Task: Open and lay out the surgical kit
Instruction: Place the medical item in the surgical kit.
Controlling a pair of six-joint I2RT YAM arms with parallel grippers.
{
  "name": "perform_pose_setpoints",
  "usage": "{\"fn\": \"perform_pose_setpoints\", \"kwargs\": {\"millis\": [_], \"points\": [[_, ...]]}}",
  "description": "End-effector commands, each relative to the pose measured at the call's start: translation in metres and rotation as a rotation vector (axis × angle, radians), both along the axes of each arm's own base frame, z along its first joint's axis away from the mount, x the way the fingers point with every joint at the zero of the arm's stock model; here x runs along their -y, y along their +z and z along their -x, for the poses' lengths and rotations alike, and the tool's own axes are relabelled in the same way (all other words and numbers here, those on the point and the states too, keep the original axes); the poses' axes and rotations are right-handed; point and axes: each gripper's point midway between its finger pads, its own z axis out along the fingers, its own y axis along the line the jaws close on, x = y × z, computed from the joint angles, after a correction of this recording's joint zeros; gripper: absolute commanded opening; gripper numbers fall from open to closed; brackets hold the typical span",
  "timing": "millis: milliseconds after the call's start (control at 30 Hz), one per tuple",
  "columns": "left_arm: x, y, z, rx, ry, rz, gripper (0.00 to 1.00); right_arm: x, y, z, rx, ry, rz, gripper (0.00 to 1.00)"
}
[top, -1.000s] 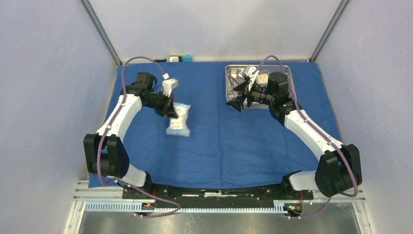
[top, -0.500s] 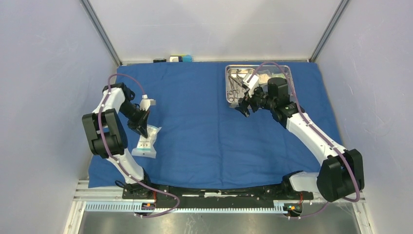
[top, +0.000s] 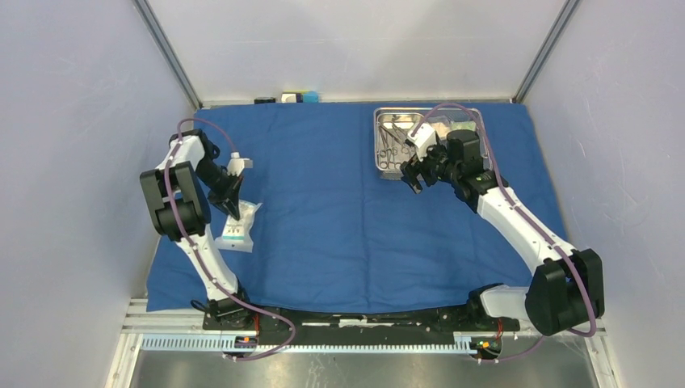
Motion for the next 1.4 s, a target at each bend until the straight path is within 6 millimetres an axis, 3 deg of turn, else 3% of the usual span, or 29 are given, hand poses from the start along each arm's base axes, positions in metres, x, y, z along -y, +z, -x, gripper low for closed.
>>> {"fn": "perform_pose_setpoints", "kwargs": {"millis": [0,267,500,700,933,1100,1200,1367], "points": [[-0.004,-0.005,-0.008,-0.014,0.013,-0.003,0.11,0.005,0.009,-0.006,0.03,-0.018,0.009,0.86],[0.004,-0.004,-0.021,0.019,0.055,0.042,0.06,0.008,0.004,-0.007,0.016,-0.028,0.016,0.86],[-0.005,-0.007,-0.033,0.021,0.062,0.0,0.07,0.009,0.002,-0.009,0.009,-0.027,0.02,0.86],[-0.01,-0.016,-0.02,-0.049,0.024,-0.017,0.08,0.014,0.001,-0.012,0.008,-0.045,0.031,0.86],[-0.006,-0.003,0.002,-0.057,0.0,-0.017,0.07,0.018,0.0,-0.015,0.007,-0.055,0.039,0.86],[-0.007,-0.006,-0.002,-0.045,0.017,-0.025,0.26,0.03,0.004,-0.033,0.034,-0.155,0.065,0.88],[-0.009,-0.005,-0.013,-0.01,0.034,-0.042,0.42,0.054,0.013,-0.057,0.068,-0.311,0.103,0.89],[-0.015,0.019,-0.041,0.113,0.065,-0.07,0.91,0.092,0.016,-0.1,0.071,-0.527,0.128,0.9]]}}
